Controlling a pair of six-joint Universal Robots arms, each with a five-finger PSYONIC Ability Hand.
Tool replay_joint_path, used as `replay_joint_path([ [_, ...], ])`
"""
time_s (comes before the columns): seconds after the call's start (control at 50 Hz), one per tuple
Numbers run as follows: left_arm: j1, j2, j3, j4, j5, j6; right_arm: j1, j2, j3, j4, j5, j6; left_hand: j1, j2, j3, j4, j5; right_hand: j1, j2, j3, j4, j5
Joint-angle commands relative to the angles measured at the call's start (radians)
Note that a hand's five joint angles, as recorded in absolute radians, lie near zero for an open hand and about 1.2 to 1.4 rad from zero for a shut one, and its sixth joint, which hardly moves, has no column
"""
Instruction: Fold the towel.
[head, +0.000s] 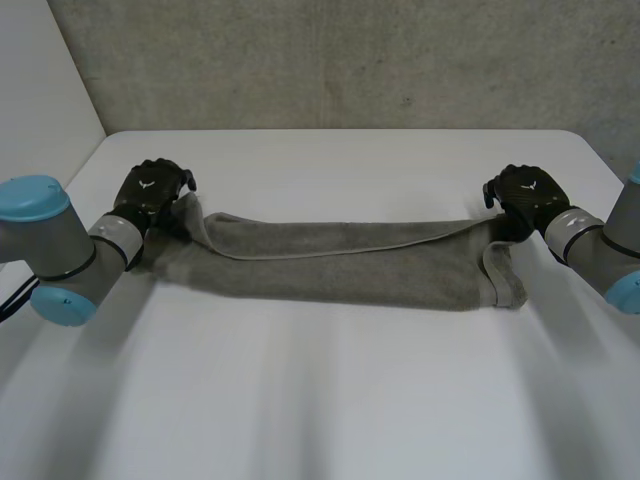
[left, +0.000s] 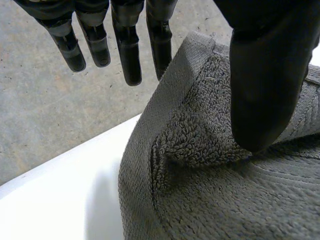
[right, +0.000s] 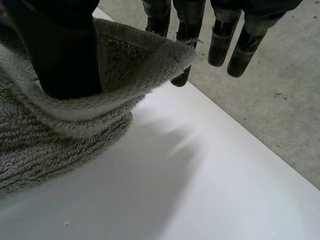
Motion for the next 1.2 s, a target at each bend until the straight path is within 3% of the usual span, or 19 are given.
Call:
replay_joint_path([
  [0.02,0.01,0.006,0.012,0.004,-0.005,-0.003,-0.001,0.017,-0.01,-0.055,0.047,0.064,-0.058,-0.053,-0.052,-0.059,-0.008,-0.077,-0.095,-0.044,-0.076,-0.053],
  [0.14,0.016,-0.002,0.058,0.004,-0.086,-0.003,-0.003,0.057,-0.045,-0.12,0.087,0.081,-0.049,-0.044,-0.052,-0.059,0.0,-0.101,-0.118,-0.044,-0.076,-0.077],
  [0.26,0.016,-0.03,0.105,0.004,-0.097,-0.005,-0.003,0.062,-0.079,-0.147,0.092,0.112,0.013,0.018,-0.052,-0.059,0.062,-0.101,-0.118,-0.044,-0.076,-0.077],
  [0.36,0.005,-0.071,0.152,0.004,-0.103,-0.006,0.003,0.089,-0.102,-0.189,0.098,0.132,0.245,0.249,-0.052,-0.059,0.294,-0.11,-0.127,-0.044,-0.076,-0.086],
  [0.48,-0.008,-0.079,0.16,0.001,-0.1,-0.008,0.017,0.105,-0.114,-0.184,0.089,0.131,0.239,0.244,-0.052,-0.059,0.288,-0.236,-0.253,-0.044,-0.076,-0.212],
  [0.6,-0.024,-0.036,0.1,0.004,-0.082,-0.006,0.028,0.083,-0.068,-0.181,0.087,0.132,0.092,0.097,-0.052,-0.059,0.141,-0.333,-0.35,-0.044,-0.076,-0.309],
  [0.64,-0.021,0.002,0.062,0.004,-0.024,-0.005,0.025,0.056,-0.045,-0.151,0.087,0.132,0.01,0.015,-0.052,-0.059,0.059,-0.49,-0.507,-0.044,-0.076,-0.466],
  [0.8,-0.01,0.058,-0.007,0.004,0.168,0.0,0.016,0.011,0.01,-0.094,0.072,0.124,0.001,0.006,-0.052,-0.059,0.05,-0.49,-0.507,-0.044,-0.076,-0.466],
  [1.0,0.025,0.101,-0.041,-0.004,0.205,0.005,0.014,-0.027,0.068,-0.094,0.05,0.112,-0.078,-0.073,-0.052,-0.059,-0.029,-0.49,-0.507,-0.044,-0.076,-0.466],
  [1.12,0.034,0.101,-0.052,-0.011,0.294,0.026,0.014,-0.03,0.081,-0.092,0.05,0.111,-0.069,-0.065,-0.052,-0.059,-0.02,-0.49,-0.507,-0.044,-0.076,-0.466],
  [1.2,0.035,0.099,-0.06,-0.007,0.303,0.069,0.013,-0.029,0.082,-0.092,0.05,0.111,-0.078,-0.073,-0.052,-0.059,-0.029,-0.49,-0.507,-0.044,-0.076,-0.466],
])
